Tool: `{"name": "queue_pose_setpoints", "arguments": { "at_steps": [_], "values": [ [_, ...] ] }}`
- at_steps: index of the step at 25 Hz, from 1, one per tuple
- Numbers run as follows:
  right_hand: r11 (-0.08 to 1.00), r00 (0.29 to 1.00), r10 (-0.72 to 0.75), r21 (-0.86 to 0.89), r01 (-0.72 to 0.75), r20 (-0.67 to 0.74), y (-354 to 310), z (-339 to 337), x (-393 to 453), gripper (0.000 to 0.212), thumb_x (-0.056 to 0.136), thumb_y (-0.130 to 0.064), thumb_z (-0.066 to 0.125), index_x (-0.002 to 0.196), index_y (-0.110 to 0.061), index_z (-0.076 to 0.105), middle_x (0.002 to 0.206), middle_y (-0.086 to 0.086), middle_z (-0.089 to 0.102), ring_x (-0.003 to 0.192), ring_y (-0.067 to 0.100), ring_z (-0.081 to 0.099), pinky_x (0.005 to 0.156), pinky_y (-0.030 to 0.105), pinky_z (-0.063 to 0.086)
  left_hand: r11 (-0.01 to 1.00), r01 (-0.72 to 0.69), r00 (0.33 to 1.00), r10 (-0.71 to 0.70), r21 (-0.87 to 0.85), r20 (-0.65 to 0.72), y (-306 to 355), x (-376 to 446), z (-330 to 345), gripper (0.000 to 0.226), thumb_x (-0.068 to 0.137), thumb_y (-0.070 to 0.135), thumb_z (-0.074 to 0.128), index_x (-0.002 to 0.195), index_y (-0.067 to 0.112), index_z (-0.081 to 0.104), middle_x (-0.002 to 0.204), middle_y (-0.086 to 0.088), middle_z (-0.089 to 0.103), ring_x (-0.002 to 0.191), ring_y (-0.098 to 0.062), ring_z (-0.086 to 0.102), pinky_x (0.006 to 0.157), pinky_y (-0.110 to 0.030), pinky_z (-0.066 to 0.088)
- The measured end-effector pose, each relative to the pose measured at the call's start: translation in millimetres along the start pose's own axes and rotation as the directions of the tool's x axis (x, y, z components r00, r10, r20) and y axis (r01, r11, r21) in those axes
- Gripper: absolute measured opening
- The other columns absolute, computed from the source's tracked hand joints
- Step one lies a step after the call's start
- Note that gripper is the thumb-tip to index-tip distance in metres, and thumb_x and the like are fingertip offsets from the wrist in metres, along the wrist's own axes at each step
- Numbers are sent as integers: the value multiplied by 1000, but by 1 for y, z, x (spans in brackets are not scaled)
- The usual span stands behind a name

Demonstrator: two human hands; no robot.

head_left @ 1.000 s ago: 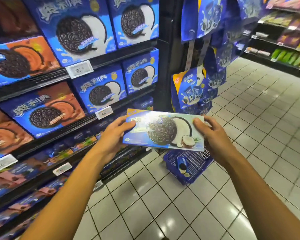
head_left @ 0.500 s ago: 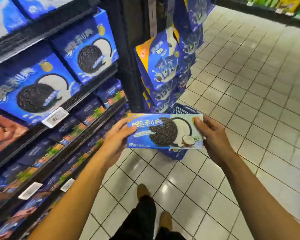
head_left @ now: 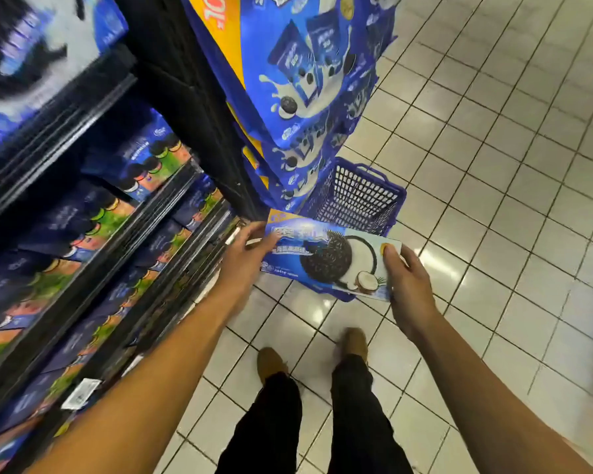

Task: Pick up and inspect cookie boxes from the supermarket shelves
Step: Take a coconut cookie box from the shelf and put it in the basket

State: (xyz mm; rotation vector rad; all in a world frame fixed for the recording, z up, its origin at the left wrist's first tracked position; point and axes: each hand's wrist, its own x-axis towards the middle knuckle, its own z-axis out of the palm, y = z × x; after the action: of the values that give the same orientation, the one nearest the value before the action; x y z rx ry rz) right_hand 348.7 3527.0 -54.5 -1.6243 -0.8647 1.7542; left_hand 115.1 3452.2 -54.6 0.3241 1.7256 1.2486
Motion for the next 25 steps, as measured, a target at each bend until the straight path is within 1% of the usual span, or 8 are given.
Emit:
{"name": "queue_pose_setpoints", "arguments": {
  "at_steps": [3,7,10,13,16,19,21,25],
  "values": [
    [993,990,109,58,-104,-87,58,-3,75,43,103,-28,52,143,-11,48,133,12,65,118,31,65,104,51,50,991,82,996,-84,102,19,-49,74,34,19,96,14,57,98,31,66,98,11,73,84,-4,68,67,-18,50],
    [956,948,241,218,-195,-207,161,-10,182,36,104,-26,52,135,-8,55,128,13,68,111,28,69,98,45,55,947,65,993,-91,316,70,-130,179,81,27,98,13,52,94,38,60,87,19,67,68,11,64,58,-6,46],
    [913,911,340,313,-261,-232,246,-9,259,28,105,-25,50,125,-7,59,114,10,68,81,18,72,62,30,60,803,-19,986,-85,596,146,-207,266,116,25,100,25,49,120,31,63,118,-2,61,110,-15,61,89,-16,46],
    [868,846,474,293,-401,-244,319,-2,323,39,108,-24,43,137,1,50,130,21,60,99,34,65,75,36,56,614,-73,972,-134,786,195,-271,347,147,38,102,31,45,134,14,56,135,-19,42,130,-28,45,106,-29,33],
    [851,829,521,195,-488,-200,354,-1,370,45,107,-21,42,141,9,43,142,33,49,79,32,59,74,31,49,570,-123,958,-146,812,248,-313,405,172,33,103,30,41,112,5,61,124,-25,51,120,-33,49,97,-33,36],
    [802,778,594,227,-553,-204,381,-5,418,43,106,-13,40,142,11,40,146,33,44,120,48,54,81,30,54,608,-67,951,-200,791,234,-355,448,186,38,105,32,38,130,10,55,142,-20,48,132,-30,45,103,-29,34],
    [784,747,621,199,-588,-238,385,-1,437,41,105,-11,39,142,6,43,146,29,47,130,45,50,98,43,50,621,-26,937,-258,783,235,-375,463,193,49,106,38,35,150,17,35,159,-10,31,143,-26,32,110,-29,27],
    [658,647,749,286,-697,-145,377,7,445,23,106,-19,40,124,-12,52,115,16,55,80,28,54,74,40,48,517,-16,939,-286,856,191,-385,471,193,61,103,49,33,156,24,16,165,-5,11,151,-24,11,120,-39,11]
  ]
}}
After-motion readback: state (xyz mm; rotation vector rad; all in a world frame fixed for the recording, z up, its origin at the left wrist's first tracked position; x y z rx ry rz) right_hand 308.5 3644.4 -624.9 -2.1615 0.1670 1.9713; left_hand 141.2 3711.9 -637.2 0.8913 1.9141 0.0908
